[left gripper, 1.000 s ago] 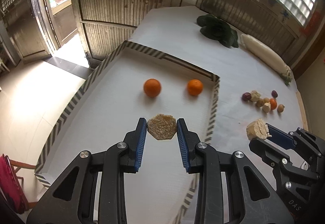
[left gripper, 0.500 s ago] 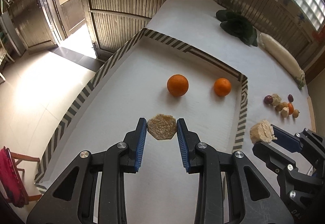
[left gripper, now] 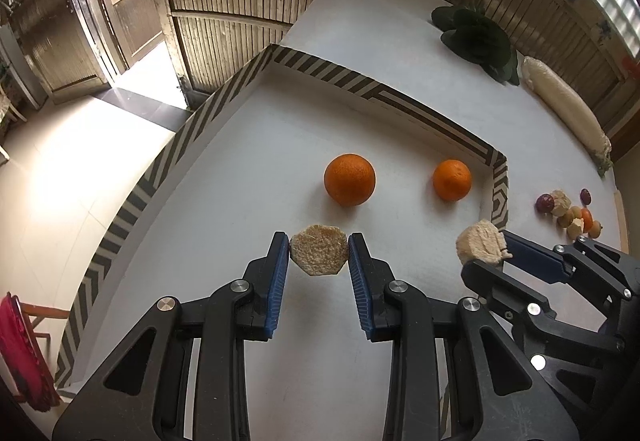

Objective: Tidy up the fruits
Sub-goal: 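Carry the rice cake into the tray with the right gripper while the left tool carries the tofu cube, then open the right gripper to drop the rice cake while the left tool releases its piece in the tray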

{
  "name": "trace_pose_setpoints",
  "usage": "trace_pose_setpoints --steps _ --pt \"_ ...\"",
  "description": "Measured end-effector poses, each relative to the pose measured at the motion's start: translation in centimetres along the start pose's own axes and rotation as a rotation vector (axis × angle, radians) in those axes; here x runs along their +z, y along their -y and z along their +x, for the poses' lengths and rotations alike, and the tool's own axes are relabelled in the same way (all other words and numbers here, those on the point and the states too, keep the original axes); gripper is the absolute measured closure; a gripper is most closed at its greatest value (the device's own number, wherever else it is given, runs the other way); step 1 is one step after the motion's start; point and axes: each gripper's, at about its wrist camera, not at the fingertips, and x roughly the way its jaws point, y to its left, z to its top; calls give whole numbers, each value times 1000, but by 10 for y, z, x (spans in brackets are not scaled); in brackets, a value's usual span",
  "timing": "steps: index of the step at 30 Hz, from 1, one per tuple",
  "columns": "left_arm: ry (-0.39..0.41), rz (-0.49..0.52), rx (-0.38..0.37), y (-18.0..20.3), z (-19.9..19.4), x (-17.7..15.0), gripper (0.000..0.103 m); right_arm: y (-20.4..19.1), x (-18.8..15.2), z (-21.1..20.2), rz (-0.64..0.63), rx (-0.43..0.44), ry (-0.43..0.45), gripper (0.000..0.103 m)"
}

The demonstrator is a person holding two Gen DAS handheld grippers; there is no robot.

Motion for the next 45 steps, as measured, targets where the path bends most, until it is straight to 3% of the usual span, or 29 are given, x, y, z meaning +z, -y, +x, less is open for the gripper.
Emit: trace_pose_setpoints --steps 14,16,17,21,23,34,45 --pt "-43 -29 22 -4 19 8 72 -6 10 33 -52 -16 -48 74" --pt "-48 -33 26 -3 19 9 72 -3 10 33 -42 6 -43 71" --pt "-52 -33 29 -3 20 9 67 -2 10 32 -32 22 -41 68" --pt "-42 -46 26 -4 15 9 47 -1 9 19 -13 25 -18 64" --pt "-28 -42 35 -3 9 8 43 1 7 9 4 33 1 64" --pt "20 29 25 23 -23 -2 42 15 -12 -46 80 -33 104 60" --pt "18 137 -61 79 -32 -10 42 61 -68 -77 210 -135 97 59"
